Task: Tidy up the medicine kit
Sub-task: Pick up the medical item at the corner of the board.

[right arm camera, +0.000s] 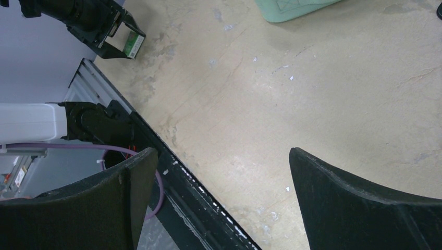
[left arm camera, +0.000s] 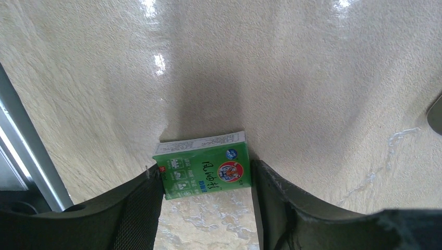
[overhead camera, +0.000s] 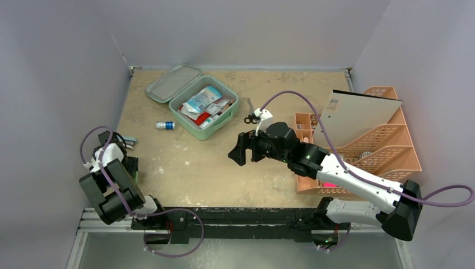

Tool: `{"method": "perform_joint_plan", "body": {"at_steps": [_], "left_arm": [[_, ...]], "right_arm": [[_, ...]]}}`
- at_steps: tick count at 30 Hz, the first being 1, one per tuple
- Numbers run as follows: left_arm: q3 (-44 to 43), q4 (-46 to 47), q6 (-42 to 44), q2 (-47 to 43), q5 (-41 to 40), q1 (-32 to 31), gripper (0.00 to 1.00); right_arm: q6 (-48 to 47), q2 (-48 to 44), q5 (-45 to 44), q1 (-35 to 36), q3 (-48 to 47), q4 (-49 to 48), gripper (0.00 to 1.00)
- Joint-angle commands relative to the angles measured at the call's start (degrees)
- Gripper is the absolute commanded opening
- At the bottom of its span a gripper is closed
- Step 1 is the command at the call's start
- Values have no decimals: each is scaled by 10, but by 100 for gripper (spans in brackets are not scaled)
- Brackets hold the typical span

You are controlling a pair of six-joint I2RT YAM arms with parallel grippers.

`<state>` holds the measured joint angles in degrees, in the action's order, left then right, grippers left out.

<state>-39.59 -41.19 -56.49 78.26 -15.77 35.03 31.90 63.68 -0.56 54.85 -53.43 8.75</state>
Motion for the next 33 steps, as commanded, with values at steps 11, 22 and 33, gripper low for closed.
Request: {"method": "perform_joint_plan", "body": {"at_steps": [11,22,33], "left_arm": [[1,-17,-13,-8,7,5,43],[-12,-26,-13,-18,15,5,32],[-44,-40,10,-30,64,4,33]], "right_arm": [[0,-19,-6,2,-1,-8,99],[1,-7,-2,3,-4,-12,99],[3,1,-6,2,-7,-17,99]]}}
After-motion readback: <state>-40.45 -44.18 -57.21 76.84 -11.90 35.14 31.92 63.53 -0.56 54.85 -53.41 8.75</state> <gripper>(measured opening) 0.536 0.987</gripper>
